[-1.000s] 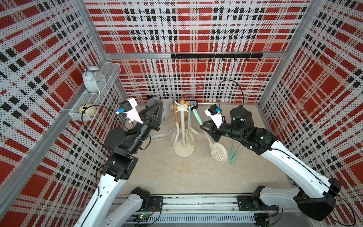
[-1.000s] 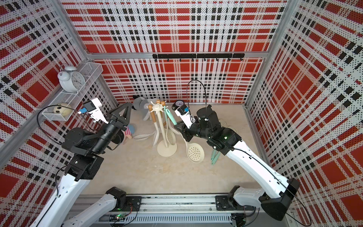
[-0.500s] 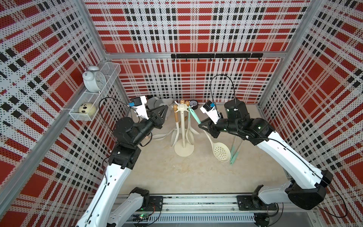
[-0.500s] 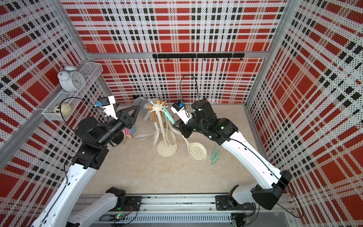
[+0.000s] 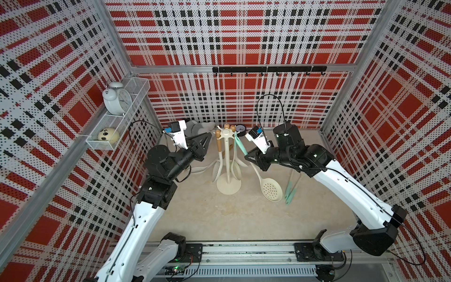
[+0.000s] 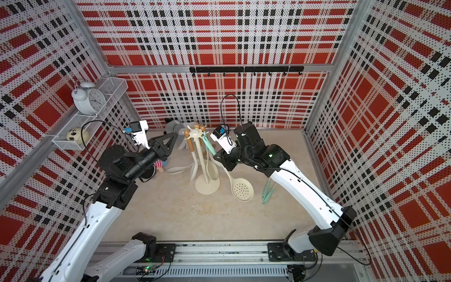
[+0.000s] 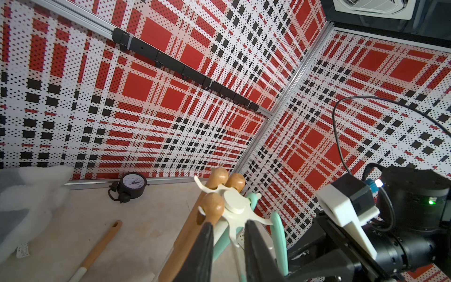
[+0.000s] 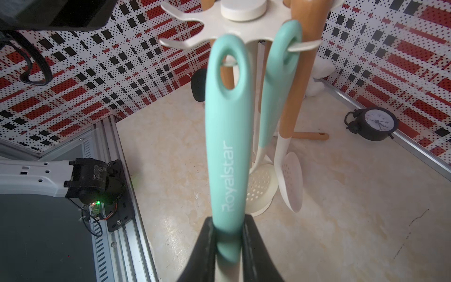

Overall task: Hang the skimmer on the kitchen utensil rack
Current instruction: Hang the skimmer on the rack.

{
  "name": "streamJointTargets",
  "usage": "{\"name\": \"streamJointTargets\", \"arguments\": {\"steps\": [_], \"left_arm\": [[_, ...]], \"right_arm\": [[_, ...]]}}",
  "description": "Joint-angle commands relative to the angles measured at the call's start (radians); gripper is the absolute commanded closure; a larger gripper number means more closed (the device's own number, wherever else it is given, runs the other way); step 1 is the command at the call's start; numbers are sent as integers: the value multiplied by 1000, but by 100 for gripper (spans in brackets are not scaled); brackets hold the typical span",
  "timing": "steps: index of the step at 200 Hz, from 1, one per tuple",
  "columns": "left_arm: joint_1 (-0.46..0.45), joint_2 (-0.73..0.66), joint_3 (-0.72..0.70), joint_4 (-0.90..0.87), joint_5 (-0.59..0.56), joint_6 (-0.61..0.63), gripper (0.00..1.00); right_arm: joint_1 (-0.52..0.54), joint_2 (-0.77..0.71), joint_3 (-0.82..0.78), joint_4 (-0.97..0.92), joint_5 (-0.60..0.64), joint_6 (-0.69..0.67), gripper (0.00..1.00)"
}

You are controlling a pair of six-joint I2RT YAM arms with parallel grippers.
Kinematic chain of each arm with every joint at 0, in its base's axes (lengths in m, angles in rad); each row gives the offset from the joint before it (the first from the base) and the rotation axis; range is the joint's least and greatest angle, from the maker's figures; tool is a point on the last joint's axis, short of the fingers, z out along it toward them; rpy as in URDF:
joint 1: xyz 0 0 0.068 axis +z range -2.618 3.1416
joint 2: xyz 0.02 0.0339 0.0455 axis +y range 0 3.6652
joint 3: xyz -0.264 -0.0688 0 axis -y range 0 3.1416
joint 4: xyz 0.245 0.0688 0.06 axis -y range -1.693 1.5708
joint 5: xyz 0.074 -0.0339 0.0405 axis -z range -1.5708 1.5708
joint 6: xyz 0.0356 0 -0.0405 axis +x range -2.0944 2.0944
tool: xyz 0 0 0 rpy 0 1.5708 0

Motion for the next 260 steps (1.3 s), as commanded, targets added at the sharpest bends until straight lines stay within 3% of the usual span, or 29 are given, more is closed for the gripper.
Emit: {"name": "streamJointTargets", "arguments": {"steps": [1,79,186,232,260], "left_arm": [[-14,0,-11,15,-12,23,74],[-34,2,-11,9,-25,33,74],[-48,6,-12,-6,-43,52,75],[-48,-3,-23,-13,-55,56,75],[-48,-13,-32,-7,-59,52,75]], "right_arm": [[-9,18,19,6,-11,16,100],[-9,53,77,-34,7,3,100],[14,176,214,-251,96,-60,100],[26,195,233,-227,151,-39,100],[44,212,239,-158,116,-17,100]]}}
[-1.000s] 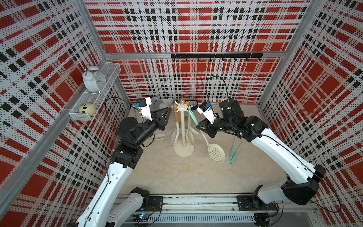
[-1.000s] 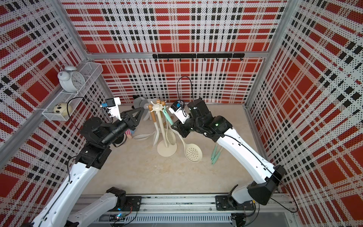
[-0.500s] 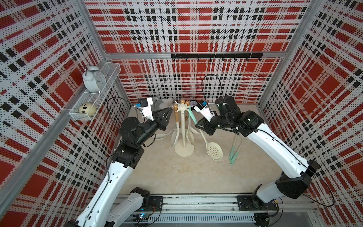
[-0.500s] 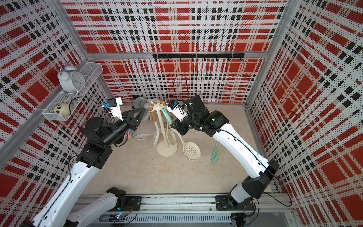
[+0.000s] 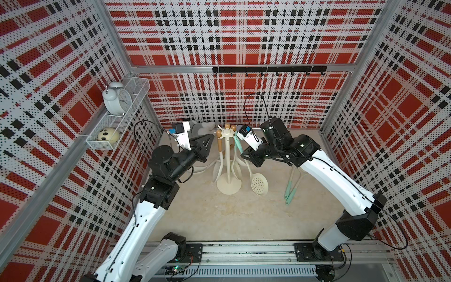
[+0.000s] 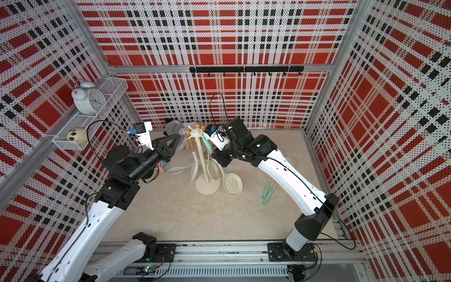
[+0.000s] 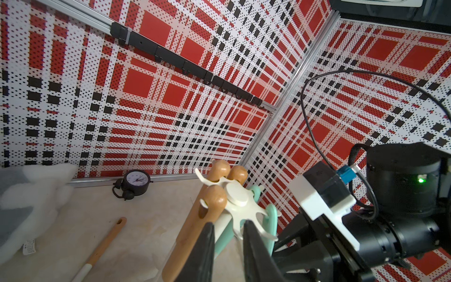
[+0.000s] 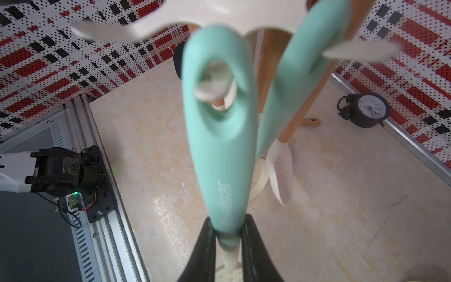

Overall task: Hang the skimmer on the kitchen utensil rack
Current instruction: Hang the skimmer on the rack.

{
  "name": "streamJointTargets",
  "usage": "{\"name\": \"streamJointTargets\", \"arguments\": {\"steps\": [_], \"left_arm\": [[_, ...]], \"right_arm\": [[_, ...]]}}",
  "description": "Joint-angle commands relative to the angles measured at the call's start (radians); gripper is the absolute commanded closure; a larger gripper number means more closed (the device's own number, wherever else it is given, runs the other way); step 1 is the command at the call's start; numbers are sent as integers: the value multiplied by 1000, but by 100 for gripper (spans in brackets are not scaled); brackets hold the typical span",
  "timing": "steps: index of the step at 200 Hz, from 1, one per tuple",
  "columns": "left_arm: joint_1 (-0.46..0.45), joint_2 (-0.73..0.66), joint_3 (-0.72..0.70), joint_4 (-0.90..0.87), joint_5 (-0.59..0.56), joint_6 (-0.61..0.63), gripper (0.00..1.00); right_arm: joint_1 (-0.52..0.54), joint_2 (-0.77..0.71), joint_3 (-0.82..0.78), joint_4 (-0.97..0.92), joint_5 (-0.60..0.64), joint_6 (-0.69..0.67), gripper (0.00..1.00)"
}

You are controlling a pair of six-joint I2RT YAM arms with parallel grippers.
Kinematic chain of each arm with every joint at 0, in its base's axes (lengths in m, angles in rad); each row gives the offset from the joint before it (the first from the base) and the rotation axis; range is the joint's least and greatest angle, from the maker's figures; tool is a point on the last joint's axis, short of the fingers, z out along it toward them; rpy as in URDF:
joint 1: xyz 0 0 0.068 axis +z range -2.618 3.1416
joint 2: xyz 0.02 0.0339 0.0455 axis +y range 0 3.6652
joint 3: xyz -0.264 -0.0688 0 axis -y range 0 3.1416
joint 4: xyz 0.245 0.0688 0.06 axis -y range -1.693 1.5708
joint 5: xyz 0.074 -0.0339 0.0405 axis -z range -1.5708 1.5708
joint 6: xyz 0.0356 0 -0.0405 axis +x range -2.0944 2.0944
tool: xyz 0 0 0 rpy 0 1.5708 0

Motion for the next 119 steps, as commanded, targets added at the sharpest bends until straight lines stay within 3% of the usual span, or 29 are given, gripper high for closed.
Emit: {"name": "streamJointTargets", "arguments": {"steps": [1,14,23,33,61,86,100,119], "left_arm": [[-7,-18,-18,1,-10,15,75],[-7,-28,-25,6,-13,13,72],[-7,-35,-30,8,-16,13,69],[-5,-44,-34,5,-19,13,66],[13,-72,-52,8,-21,16,64],[27,-103,-82,34,-12,15,64],[27,-119,-99,55,4,13,66],[27,-143,-130,95,29,9,66]], "right_arm": [[15,36,18,16,12,31,100],[24,50,20,26,-12,26,100],[23,37,-3,59,-34,30,74],[23,7,-44,115,-52,40,57],[16,-86,-136,240,-71,60,42],[-1,-187,-241,386,-78,94,46],[-6,-236,-292,461,-68,112,58],[-30,-287,-352,541,-49,162,83]]}}
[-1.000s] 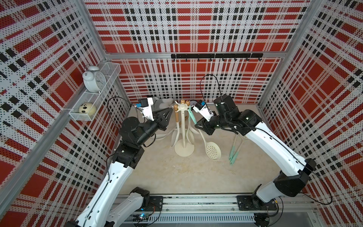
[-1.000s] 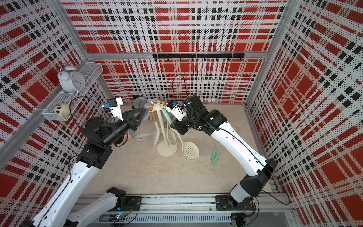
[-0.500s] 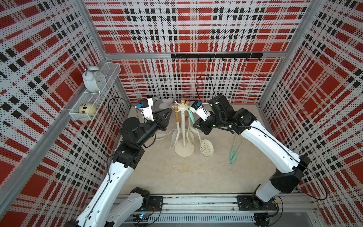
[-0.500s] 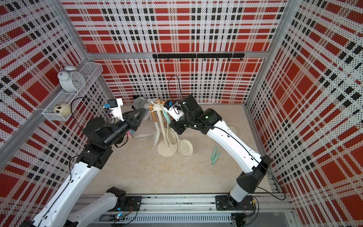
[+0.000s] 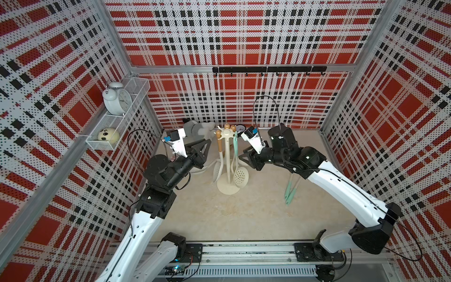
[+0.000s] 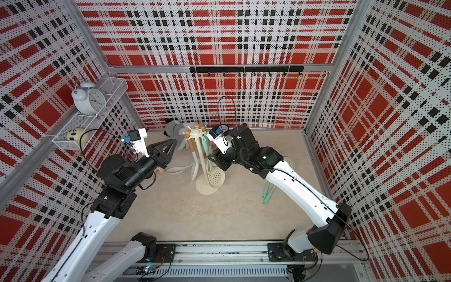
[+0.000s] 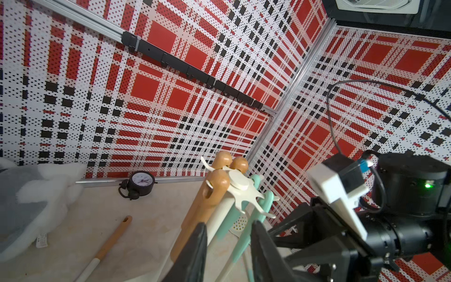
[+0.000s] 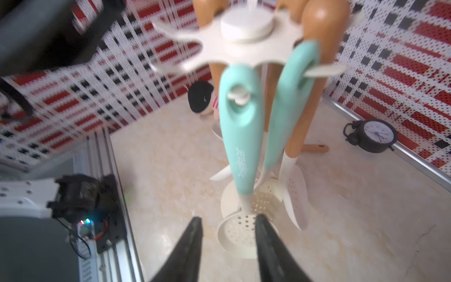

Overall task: Hang the skimmer on the kitchen utensil rack
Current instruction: Hang the skimmer on the rack.

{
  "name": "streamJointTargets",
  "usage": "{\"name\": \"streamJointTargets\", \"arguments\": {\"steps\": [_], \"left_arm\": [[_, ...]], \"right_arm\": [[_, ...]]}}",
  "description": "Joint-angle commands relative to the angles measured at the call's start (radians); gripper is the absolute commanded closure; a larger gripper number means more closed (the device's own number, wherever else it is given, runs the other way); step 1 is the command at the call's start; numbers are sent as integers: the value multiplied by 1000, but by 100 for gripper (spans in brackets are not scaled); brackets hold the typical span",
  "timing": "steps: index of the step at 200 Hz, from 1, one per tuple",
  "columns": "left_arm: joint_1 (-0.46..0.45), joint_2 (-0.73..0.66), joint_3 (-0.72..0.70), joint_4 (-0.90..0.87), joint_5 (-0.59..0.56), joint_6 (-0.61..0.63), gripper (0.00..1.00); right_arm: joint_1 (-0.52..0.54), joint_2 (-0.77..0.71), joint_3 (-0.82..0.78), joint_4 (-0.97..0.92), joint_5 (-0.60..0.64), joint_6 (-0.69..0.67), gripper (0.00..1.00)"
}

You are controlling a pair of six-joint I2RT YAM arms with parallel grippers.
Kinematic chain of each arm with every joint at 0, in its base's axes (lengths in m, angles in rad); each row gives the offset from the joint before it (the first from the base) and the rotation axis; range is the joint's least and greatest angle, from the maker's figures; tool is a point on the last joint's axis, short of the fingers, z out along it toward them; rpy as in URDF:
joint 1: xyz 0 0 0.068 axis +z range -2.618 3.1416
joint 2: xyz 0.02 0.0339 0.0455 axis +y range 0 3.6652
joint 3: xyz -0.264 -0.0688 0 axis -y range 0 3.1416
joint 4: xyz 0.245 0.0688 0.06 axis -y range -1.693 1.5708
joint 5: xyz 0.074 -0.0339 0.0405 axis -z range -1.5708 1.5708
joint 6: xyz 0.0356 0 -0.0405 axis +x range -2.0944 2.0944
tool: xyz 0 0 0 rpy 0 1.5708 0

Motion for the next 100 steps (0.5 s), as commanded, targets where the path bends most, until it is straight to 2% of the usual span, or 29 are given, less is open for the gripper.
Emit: {"name": "streamJointTargets", "arguments": {"steps": [1,17,25,53,100], "left_arm": [[6,-31,-36,70,30,8,66],[6,-44,-59,86,38,11,67],[5,-46,-68,91,39,9,67],[5,-36,-87,96,39,2,70],[-6,-31,-114,119,43,-12,72]], "right_arm": [[-28,-79,-54,190,6,68,84],[-55,-104,-111,290,-54,131,97],[-57,-100,-124,331,-89,156,100],[-57,-16,-70,347,-197,188,100],[-57,57,-56,385,-222,210,100]]}}
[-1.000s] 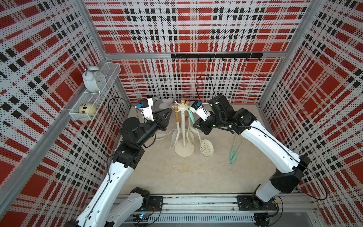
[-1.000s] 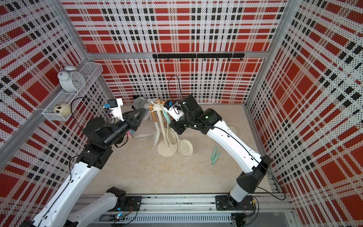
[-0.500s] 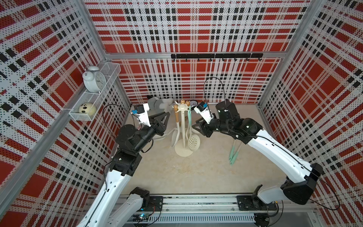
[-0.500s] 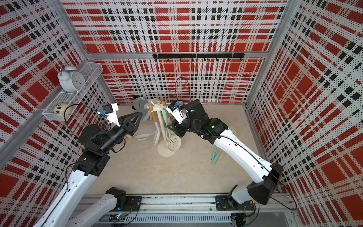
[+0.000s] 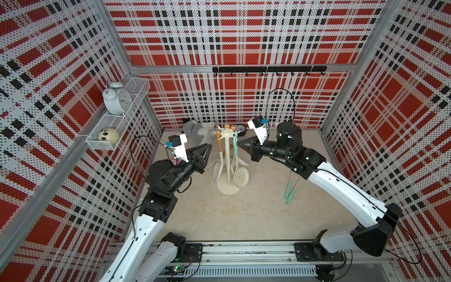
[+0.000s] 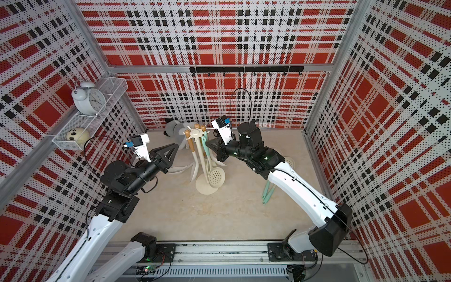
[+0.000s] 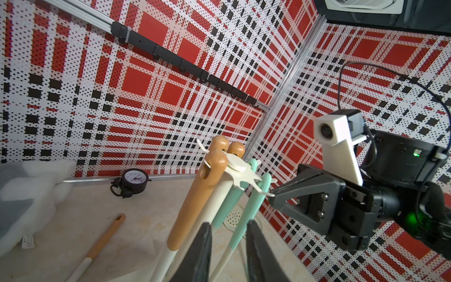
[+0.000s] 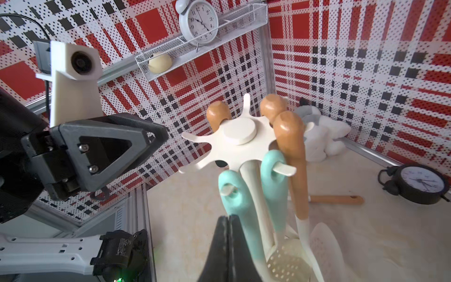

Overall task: Hang the skimmer on the kitchen utensil rack
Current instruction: Hang the skimmer on the rack, then adjust the rack at the center of the board.

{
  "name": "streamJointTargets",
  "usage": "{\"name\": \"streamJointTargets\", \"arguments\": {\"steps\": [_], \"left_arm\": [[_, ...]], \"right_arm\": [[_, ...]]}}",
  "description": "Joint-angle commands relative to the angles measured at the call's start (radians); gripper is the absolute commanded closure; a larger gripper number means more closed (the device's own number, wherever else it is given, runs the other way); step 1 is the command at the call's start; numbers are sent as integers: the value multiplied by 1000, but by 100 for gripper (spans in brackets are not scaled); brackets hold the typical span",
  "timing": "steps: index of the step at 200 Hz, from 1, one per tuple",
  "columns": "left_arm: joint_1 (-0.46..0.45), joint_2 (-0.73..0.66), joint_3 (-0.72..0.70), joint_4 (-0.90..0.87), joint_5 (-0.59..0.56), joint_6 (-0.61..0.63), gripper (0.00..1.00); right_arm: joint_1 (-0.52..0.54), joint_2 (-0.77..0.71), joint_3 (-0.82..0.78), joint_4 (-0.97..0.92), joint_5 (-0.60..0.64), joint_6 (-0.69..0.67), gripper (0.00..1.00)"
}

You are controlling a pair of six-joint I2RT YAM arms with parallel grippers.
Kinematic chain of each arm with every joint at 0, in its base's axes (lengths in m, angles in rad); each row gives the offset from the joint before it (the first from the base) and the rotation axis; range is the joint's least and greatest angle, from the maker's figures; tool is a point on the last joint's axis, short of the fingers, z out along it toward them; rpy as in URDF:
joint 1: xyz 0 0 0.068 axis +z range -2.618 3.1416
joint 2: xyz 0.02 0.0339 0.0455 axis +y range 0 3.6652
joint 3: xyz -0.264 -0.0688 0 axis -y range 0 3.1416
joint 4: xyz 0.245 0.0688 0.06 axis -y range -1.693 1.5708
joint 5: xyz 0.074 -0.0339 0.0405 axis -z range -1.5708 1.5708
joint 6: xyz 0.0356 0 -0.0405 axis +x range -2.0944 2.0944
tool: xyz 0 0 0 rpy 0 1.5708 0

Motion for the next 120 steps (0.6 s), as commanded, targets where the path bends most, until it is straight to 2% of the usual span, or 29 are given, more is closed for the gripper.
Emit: {"name": "streamJointTargets", "arguments": {"steps": [1,47,69,91,120], "left_arm": [[-7,2,-15,42,15,-3,72],[-45,1,-35,43,1,23,73],[-80,-20,-76,48,-17,75,73],[-170,-59,-158,98,-89,163,73],[-283,-51,-293,285,-122,205,74]], "right_arm": [[2,17,24,56,-40,29,100],[1,30,15,81,-40,37,100],[1,15,-6,76,-31,21,100],[-10,-85,-132,117,20,8,79],[-86,-239,-335,156,27,51,77]]}}
